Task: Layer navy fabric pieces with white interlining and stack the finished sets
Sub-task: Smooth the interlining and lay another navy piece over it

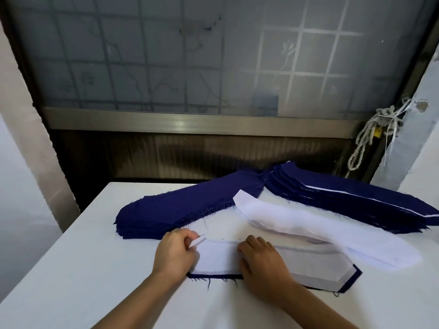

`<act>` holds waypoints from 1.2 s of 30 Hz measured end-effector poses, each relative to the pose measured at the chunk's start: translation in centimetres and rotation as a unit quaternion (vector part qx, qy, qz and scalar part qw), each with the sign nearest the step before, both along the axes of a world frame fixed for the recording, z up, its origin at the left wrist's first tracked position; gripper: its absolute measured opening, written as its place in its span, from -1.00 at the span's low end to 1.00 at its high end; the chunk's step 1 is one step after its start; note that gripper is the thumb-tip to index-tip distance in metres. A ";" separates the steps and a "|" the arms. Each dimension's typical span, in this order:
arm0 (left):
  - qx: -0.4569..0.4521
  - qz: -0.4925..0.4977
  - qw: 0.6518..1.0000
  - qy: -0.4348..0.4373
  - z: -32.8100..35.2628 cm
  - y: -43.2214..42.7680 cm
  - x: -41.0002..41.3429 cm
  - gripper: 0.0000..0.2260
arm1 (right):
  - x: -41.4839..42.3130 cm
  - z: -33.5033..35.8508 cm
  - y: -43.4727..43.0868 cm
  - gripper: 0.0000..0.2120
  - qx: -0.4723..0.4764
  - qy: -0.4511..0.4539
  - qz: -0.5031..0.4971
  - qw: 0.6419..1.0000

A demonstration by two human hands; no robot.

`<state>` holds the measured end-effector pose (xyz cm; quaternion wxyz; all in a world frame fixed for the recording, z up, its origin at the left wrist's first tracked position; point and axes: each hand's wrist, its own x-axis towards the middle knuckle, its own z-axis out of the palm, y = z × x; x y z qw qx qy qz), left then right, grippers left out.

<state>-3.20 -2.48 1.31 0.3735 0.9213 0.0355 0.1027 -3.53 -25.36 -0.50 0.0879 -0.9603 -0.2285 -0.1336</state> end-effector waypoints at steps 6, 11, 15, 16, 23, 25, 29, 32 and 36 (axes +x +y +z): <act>-0.120 -0.099 0.985 -0.079 -0.6 -1.1 -2.0 -0.57 | 0.9 0.8 1.4 -0.46 0.070 0.044 -0.001 0.997; -0.148 -0.082 0.967 -0.193 0.4 -1.7 -3.0 -0.62 | 1.0 1.0 2.6 -0.53 0.157 0.099 0.008 0.983; -0.151 -0.022 0.952 -0.265 0.9 -0.2 -2.9 -0.81 | 0.8 0.8 0.4 -0.67 0.166 0.074 -0.024 0.983; -0.158 0.000 0.952 -0.261 0.7 0.3 -2.8 -0.81 | 0.6 0.7 -0.6 -0.70 0.169 0.068 -0.034 0.983; -0.199 0.109 0.959 -0.171 -1.5 1.8 -1.8 -0.76 | -1.5 1.1 -10.7 -0.79 0.178 0.013 -0.174 0.969; -0.200 0.124 0.960 -0.152 -1.9 2.0 -1.4 -0.78 | -2.2 1.2 -13.2 -0.77 0.209 0.009 -0.215 0.954; -0.191 0.115 0.969 -0.106 -2.0 2.0 -1.0 -0.76 | -3.3 1.2 -15.8 -0.77 0.321 -0.001 -0.258 0.911; -0.168 0.104 0.976 -0.090 -1.9 2.1 -0.9 -0.79 | -3.2 0.7 -16.4 -0.82 0.376 -0.008 -0.284 0.882; -0.063 0.098 0.991 -0.070 -2.2 2.0 -0.6 -0.86 | -2.8 0.0 -16.2 -0.83 0.379 0.007 -0.313 0.871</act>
